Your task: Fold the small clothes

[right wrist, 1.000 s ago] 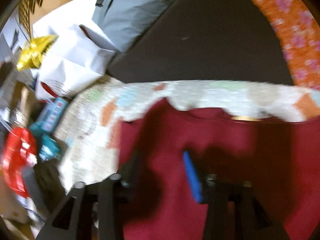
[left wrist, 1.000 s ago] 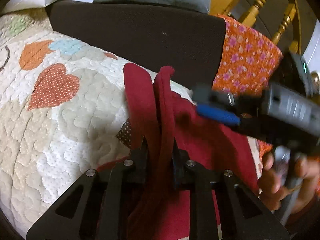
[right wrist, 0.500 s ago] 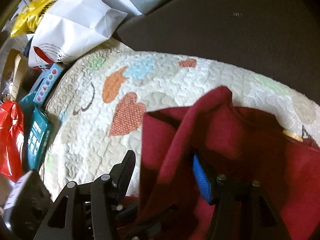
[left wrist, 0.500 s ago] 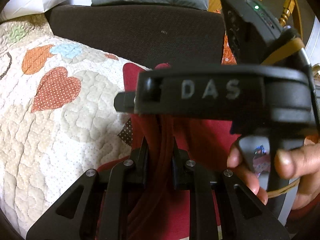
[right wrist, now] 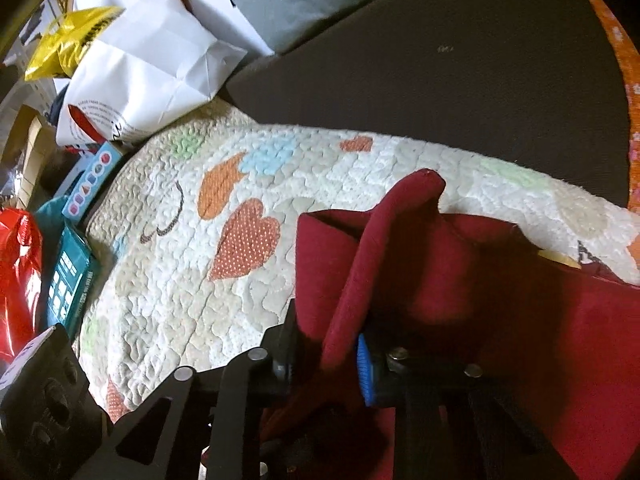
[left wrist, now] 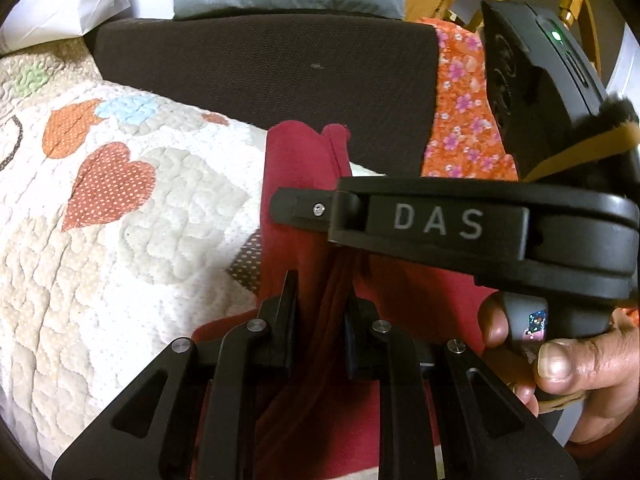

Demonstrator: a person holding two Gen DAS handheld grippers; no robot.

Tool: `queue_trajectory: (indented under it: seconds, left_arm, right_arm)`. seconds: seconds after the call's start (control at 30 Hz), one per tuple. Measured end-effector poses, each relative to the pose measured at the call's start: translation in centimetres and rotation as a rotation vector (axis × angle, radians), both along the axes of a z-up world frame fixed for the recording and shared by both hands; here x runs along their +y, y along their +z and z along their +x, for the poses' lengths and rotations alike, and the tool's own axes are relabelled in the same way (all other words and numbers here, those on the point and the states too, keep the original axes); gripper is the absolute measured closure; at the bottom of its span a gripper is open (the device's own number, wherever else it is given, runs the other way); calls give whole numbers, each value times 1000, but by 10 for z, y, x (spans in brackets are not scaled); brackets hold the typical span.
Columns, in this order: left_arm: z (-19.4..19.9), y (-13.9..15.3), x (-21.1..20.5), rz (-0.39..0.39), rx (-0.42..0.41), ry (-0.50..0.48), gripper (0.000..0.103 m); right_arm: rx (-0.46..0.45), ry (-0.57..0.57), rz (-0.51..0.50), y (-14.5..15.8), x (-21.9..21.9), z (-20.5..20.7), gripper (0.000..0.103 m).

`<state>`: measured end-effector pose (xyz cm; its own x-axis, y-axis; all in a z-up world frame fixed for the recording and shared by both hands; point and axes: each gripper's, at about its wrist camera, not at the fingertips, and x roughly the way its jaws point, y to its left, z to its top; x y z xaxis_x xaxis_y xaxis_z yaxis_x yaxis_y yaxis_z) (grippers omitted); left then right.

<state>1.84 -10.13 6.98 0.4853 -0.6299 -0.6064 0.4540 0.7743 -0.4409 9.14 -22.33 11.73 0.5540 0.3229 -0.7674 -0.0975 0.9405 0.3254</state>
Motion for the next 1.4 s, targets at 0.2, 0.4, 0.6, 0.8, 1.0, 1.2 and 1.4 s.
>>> queue_trajectory:
  seconds: [0.2, 0.4, 0.6, 0.8, 1.0, 1.2, 1.4]
  left_arm:
    - [-16, 34, 2, -173, 19, -142, 85]
    - [-59, 73, 3, -270, -111, -348, 53]
    - [-63, 50, -32, -123, -99, -338, 49]
    - [-80, 26, -65, -29, -97, -400, 49]
    - [-92, 13, -86, 26, -128, -452, 49]
    - [-101, 10, -96, 45, -135, -498, 49]
    - [-109, 4, -109, 75, -161, -532, 46]
  right_arm:
    - [-74, 24, 35, 35, -31, -28, 86]
    - [-134, -53, -45, 63, -112, -80, 89]
    - [-69, -225, -77, 33, -207, -130, 89]
    - [-37, -305, 60, -7, -242, -149, 84]
    - [-67, -314, 96, -12, -240, -135, 58]
    - [-104, -330, -12, -9, -235, -133, 95]
    - [-218, -320, -237, 28, -222, -144, 96]
